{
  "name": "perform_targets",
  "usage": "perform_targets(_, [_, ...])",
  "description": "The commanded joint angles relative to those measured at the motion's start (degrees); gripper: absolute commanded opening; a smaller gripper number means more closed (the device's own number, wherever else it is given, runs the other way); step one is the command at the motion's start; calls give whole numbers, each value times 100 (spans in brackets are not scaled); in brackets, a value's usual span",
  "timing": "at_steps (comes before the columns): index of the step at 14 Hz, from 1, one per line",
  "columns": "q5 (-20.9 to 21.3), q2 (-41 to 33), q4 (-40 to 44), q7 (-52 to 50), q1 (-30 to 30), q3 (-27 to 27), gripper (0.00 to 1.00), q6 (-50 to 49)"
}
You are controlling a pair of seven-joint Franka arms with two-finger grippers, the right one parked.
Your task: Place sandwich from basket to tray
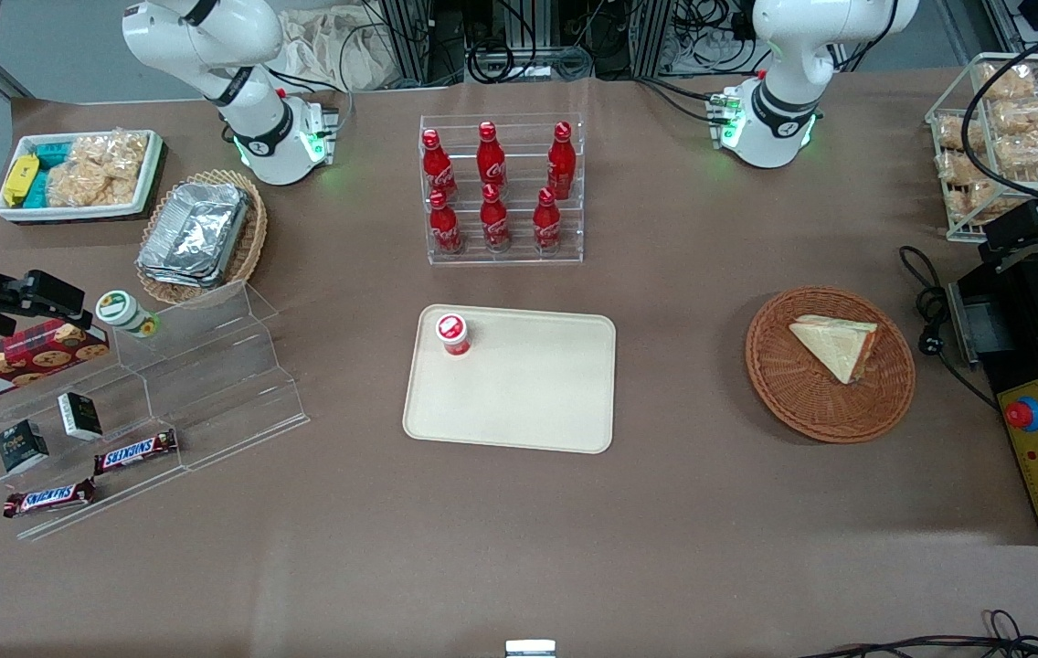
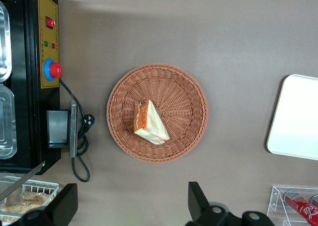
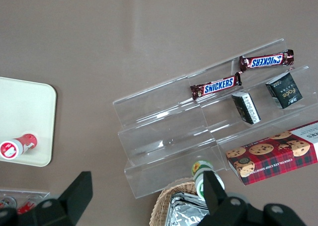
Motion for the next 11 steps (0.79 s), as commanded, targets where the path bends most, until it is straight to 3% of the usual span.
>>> perform_targets(1, [-79,-28,79,95,-33,94,100,-80])
perform_targets(5, [35,112,35,-272,-24,103,100,-80])
perform_targets(9, [-96,349,-273,-406,160,103,100,157])
perform_targets(11, [-376,438,-719,-554,309,103,100,620])
